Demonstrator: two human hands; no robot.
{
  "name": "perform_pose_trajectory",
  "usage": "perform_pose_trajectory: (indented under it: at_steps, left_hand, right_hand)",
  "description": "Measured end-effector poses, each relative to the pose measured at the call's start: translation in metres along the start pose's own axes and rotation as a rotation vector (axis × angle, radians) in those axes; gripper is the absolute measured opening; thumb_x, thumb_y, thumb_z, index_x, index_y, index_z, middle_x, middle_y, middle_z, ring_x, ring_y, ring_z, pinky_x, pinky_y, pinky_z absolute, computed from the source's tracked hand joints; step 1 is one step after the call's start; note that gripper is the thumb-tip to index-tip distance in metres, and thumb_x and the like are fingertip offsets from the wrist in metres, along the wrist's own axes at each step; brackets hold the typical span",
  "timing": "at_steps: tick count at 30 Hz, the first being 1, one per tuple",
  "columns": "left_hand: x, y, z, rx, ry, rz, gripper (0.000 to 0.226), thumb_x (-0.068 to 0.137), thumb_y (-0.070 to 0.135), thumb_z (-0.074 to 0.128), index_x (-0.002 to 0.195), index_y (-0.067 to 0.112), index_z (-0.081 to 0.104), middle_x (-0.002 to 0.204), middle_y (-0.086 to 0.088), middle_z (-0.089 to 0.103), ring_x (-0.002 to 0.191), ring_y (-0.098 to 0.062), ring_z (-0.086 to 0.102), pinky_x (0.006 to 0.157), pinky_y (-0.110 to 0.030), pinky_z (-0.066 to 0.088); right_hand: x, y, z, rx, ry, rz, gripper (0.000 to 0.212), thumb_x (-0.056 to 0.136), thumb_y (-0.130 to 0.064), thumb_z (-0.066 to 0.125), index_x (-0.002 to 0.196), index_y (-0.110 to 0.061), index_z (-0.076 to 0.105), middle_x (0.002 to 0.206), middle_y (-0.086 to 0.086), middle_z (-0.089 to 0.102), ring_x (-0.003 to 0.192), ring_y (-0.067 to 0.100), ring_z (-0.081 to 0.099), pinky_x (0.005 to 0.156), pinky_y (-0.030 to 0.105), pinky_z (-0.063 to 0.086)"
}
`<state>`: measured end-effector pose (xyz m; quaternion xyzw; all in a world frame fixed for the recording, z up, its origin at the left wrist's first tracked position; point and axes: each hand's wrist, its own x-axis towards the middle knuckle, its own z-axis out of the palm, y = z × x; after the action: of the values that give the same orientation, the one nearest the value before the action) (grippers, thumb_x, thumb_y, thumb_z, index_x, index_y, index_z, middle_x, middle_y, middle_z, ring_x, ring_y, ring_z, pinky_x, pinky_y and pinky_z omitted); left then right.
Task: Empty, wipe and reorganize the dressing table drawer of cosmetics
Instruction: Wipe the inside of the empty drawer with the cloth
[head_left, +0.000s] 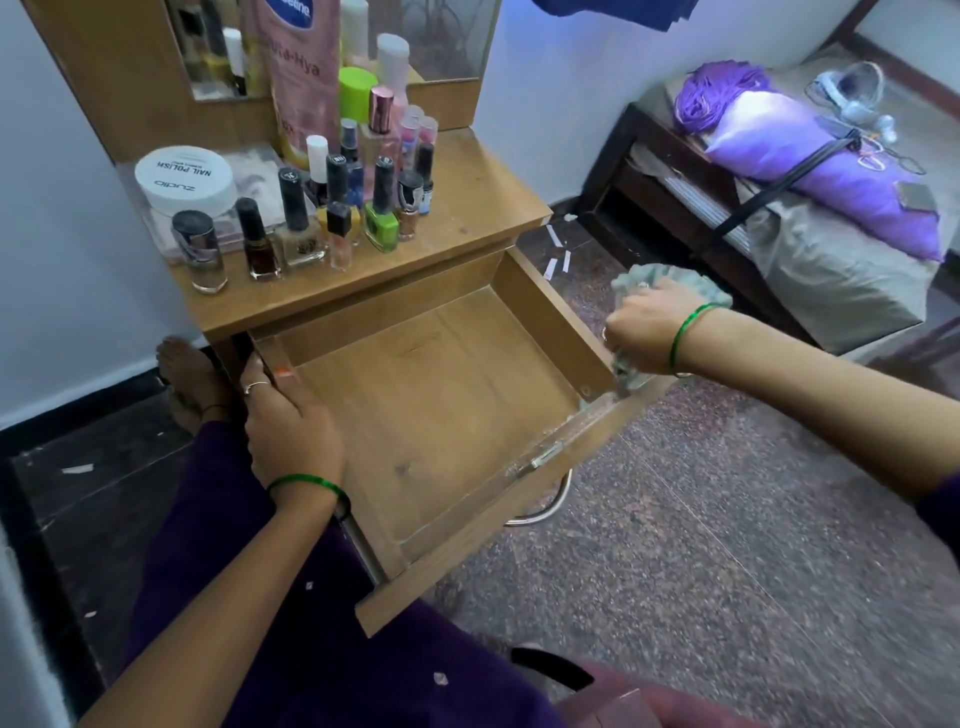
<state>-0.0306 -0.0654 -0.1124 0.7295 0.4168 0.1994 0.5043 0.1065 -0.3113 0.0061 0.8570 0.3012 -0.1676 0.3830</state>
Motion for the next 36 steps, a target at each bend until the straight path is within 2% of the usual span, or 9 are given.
perform_pose_trajectory:
  at_steps: [2,7,10,14,18,21,26,30,36]
  left_hand:
    - [0.000,0.001,-0.001,0.000,0.003,-0.004,0.042,0.102,0.026,0.028,0.142,0.016,0.034,0.130,-0.015,0.053,0.112,-0.033,0.053,0.075,-0.032,0.033]
    - [-0.004,0.005,-0.002,0.003,-0.006,-0.017,0.041,0.102,0.026,0.027,0.142,0.017,0.034,0.127,-0.016,0.055,0.109,-0.034,0.054,0.074,-0.033,0.033]
    - [-0.004,0.005,-0.002,0.012,-0.011,-0.015,0.042,0.102,0.027,0.027,0.142,0.016,0.033,0.128,-0.016,0.053,0.111,-0.033,0.053,0.075,-0.034,0.033]
    - [-0.006,0.010,-0.004,0.015,-0.003,-0.028,0.042,0.103,0.026,0.027,0.143,0.016,0.032,0.140,-0.015,0.043,0.119,-0.035,0.049,0.085,-0.040,0.038]
    - [-0.008,0.013,-0.005,0.025,0.000,-0.021,0.042,0.103,0.024,0.028,0.143,0.015,0.033,0.145,-0.014,0.038,0.121,-0.033,0.047,0.086,-0.038,0.036]
    - [-0.007,0.011,-0.004,0.021,-0.002,-0.015,0.042,0.103,0.025,0.028,0.143,0.015,0.034,0.139,-0.015,0.044,0.118,-0.032,0.049,0.083,-0.036,0.036]
    - [-0.005,0.005,-0.002,0.014,-0.002,-0.012,0.041,0.102,0.026,0.027,0.142,0.016,0.034,0.131,-0.015,0.052,0.112,-0.031,0.053,0.077,-0.034,0.036]
    - [-0.003,0.004,-0.001,0.006,0.001,-0.012,0.041,0.102,0.027,0.028,0.141,0.015,0.035,0.130,-0.014,0.053,0.113,-0.031,0.053,0.077,-0.033,0.035]
    - [-0.004,0.004,-0.002,-0.003,-0.006,-0.001,0.041,0.102,0.027,0.027,0.141,0.015,0.035,0.133,-0.012,0.052,0.114,-0.029,0.053,0.077,-0.032,0.035]
  right_hand:
    - [-0.004,-0.001,-0.010,0.016,0.051,-0.013,0.020,0.089,-0.015,0.047,0.099,-0.019,0.063,0.105,0.007,0.064,0.105,0.028,0.057,0.085,0.033,0.042]
    - [-0.009,-0.050,-0.018,0.367,-0.167,-0.252,0.032,0.088,-0.008,0.047,0.111,-0.020,0.065,0.106,0.008,0.067,0.094,0.027,0.061,0.080,0.030,0.048]
    - [0.008,-0.049,-0.010,0.089,-0.211,-0.113,0.025,0.092,-0.023,0.051,0.113,-0.014,0.062,0.116,0.009,0.063,0.097,0.027,0.058,0.085,0.031,0.045]
    - [0.014,-0.037,-0.019,-0.430,-0.378,0.220,0.044,0.087,-0.036,0.051,0.129,-0.023,0.051,0.131,0.002,0.054,0.123,0.027,0.045,0.100,0.044,0.030]
    - [0.013,-0.032,-0.038,0.007,-0.189,-0.078,0.034,0.091,-0.011,0.044,0.124,-0.013,0.054,0.120,0.008,0.060,0.110,0.028,0.056,0.093,0.037,0.044]
    - [0.009,-0.057,-0.027,0.099,-0.259,-0.245,0.029,0.095,-0.021,0.041,0.118,-0.019,0.060,0.099,0.000,0.065,0.097,0.025,0.060,0.094,0.035,0.048]
    - [0.014,-0.043,-0.011,-0.222,-0.251,0.009,0.037,0.092,-0.035,0.055,0.126,-0.023,0.051,0.134,0.001,0.052,0.125,0.023,0.045,0.104,0.038,0.031]
    - [0.015,-0.050,-0.008,-0.165,-0.093,-0.066,0.028,0.093,-0.031,0.051,0.119,-0.020,0.057,0.127,0.002,0.056,0.119,0.023,0.048,0.096,0.036,0.036]
    - [0.015,-0.046,-0.009,-0.132,-0.290,0.178,0.041,0.091,-0.027,0.054,0.131,-0.021,0.048,0.135,0.003,0.051,0.126,0.024,0.044,0.102,0.037,0.032]
